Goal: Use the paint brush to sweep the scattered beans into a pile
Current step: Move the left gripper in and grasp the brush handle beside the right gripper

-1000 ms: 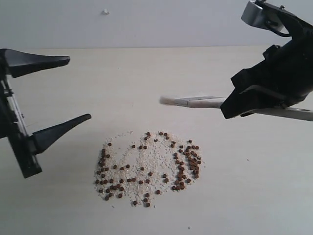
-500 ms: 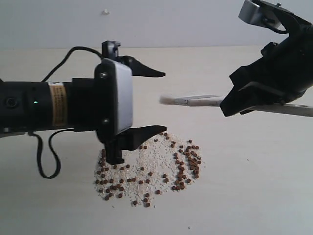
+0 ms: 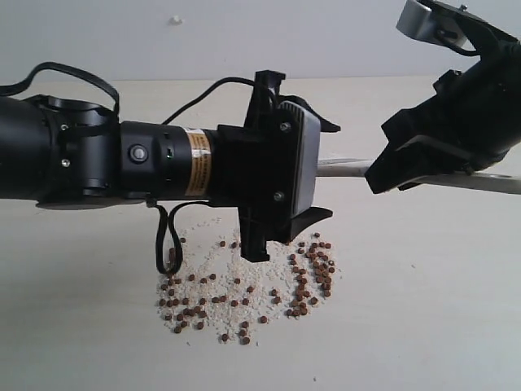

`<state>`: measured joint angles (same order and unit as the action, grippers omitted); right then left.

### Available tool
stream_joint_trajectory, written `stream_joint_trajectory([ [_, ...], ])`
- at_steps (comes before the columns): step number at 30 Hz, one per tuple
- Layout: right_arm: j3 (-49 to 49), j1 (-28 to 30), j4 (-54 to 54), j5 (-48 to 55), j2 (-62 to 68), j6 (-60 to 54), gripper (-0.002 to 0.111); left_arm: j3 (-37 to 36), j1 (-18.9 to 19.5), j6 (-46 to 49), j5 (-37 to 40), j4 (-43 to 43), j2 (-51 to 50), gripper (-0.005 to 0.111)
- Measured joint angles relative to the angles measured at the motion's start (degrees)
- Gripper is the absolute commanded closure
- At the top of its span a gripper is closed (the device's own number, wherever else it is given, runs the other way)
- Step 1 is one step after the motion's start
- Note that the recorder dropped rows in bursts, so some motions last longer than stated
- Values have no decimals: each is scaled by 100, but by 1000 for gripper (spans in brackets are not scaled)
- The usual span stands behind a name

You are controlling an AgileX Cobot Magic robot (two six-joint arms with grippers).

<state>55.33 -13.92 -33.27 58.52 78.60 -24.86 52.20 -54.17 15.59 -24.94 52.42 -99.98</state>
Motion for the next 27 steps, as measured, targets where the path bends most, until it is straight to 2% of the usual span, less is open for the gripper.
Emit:
stream_joint_trajectory([
  [8, 0, 0, -3, 0, 0, -11, 108, 357, -40, -34, 143, -100, -355, 29],
  [14, 0, 0, -3, 0, 0, -11, 108, 397, -40, -186, 143, -134, -380, 47],
  [16, 0, 0, -3, 0, 0, -11, 108, 411, -75, -259, 213, -144, -380, 46],
  [21, 0, 0, -7, 0, 0, -11, 108, 614, -463, -313, 1059, -148, -380, 46],
  [26, 0, 0, -7, 0, 0, -22, 108, 740, -563, -351, 1185, -235, -380, 47],
  [27, 0, 0, -7, 0, 0, -22, 108, 747, -573, -353, 1200, -308, -380, 52],
])
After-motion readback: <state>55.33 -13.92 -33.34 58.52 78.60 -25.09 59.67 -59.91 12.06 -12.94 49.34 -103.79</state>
